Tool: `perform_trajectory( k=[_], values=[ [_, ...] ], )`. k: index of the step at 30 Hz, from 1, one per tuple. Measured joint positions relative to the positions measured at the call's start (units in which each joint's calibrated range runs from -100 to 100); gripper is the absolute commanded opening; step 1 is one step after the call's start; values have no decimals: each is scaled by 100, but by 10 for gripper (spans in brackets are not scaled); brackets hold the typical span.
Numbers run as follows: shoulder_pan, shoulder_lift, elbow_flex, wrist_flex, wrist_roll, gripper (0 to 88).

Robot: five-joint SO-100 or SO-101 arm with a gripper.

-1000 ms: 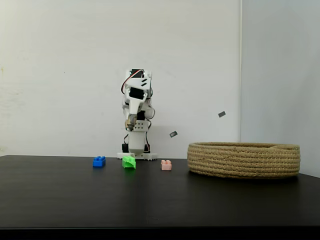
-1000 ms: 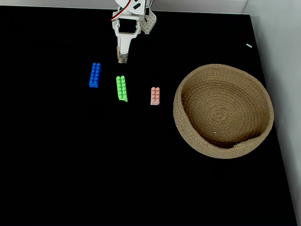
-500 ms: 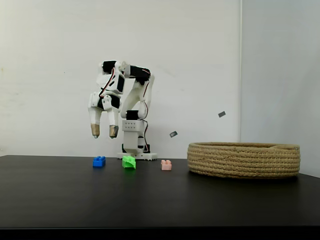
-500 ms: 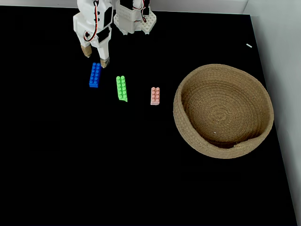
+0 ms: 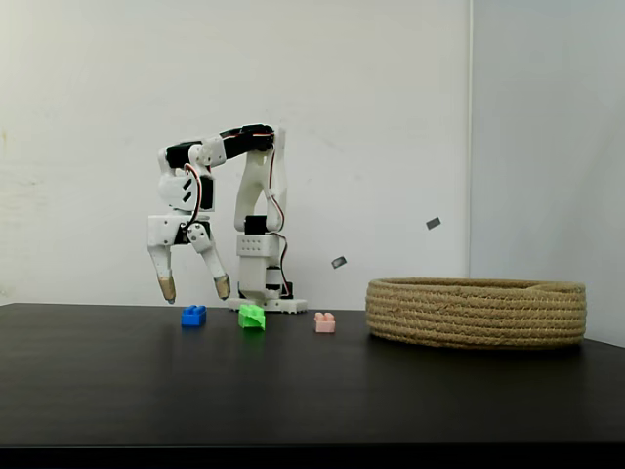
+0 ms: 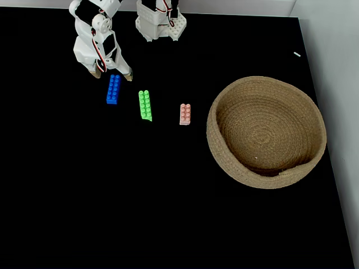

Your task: Place the lego blocks in the tray

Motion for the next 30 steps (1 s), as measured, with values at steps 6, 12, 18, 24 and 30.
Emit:
perform_trajectory(
  k=[6, 12, 18, 24, 30],
  values=[
    [90, 628, -415, -365, 29, 291],
    [41, 967, -592, -585, -117, 289],
    [-81, 1026, -592, -788, -142, 254],
    [-81, 992, -327, -1202, -117, 131],
    [-212, 729, 62, -1478, -171, 2]
  ],
)
